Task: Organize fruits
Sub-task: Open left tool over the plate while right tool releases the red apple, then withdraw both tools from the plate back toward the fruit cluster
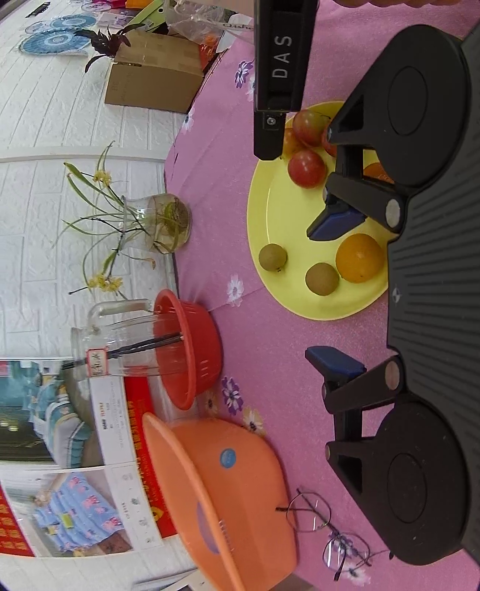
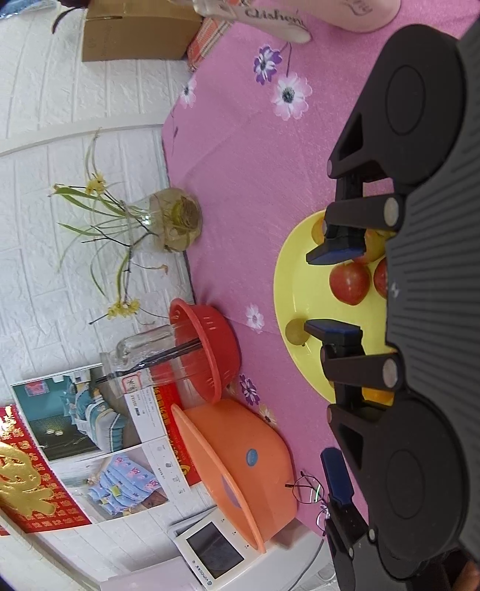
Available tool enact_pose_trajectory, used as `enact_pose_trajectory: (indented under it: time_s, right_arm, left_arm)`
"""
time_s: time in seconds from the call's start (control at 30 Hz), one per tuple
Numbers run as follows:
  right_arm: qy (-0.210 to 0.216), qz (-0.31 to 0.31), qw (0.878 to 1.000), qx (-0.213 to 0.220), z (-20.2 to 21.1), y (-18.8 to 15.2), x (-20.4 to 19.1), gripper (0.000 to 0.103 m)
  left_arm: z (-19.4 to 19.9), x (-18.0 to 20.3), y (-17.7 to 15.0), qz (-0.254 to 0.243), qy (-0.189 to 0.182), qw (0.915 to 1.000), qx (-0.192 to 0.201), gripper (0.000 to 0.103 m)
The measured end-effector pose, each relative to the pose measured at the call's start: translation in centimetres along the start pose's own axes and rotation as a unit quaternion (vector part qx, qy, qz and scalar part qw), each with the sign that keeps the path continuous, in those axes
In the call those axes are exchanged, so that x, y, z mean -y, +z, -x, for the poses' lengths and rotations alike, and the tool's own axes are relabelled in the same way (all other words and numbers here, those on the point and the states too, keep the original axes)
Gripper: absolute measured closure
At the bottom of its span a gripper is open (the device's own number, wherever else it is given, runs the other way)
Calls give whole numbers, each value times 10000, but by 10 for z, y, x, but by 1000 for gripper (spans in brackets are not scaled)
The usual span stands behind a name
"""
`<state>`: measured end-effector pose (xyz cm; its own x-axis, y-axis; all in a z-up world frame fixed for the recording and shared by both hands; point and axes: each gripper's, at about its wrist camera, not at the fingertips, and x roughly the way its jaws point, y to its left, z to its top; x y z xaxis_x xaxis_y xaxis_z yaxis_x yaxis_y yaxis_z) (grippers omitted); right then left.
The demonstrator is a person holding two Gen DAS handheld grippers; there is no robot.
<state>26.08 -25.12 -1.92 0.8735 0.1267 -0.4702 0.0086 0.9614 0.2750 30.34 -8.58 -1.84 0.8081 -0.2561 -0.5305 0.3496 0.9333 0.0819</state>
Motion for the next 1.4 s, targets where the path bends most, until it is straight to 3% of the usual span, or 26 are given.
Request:
enact_pose_trajectory:
  time_s: [0.33,0.47,0.67,0.77,0.87,0.93,1.07,1.2,1.4]
  right_arm:
    - [-39,226,9988,428,52,-10,-11,26]
    - [-25,450,9966,692,81,-20,-15,26]
    - [113,687,9949,726,106,-38,-20,25]
    - [255,979,9916,806,120,-50,-27,25]
    - [131,1262,9871,973,133,-66,-37,25]
    - [150,1414,9858,898,138,-73,-41,25]
    - [412,1151,9903,664,146,-82,-36,25]
    - [332,1112,9913,624,155,-93,-37,25]
    - [283,1237,9908,464,164,-108,-39,25]
  left_arm:
    - [49,3,-11,43,107,9997,213,32]
    - [79,-4,-30,170,107,9996,218,30]
    - [116,-13,-64,435,-84,9990,33,30]
    - [133,-10,-80,299,-59,9995,26,30]
    - [147,-5,-96,174,-46,9998,-32,30]
    - [155,-2,-106,162,-99,9998,-102,30]
    - [169,6,-123,29,-224,9996,-165,30]
    - [173,17,-133,-68,-545,9981,-285,30]
    - [164,23,-136,-73,-567,9978,-320,33]
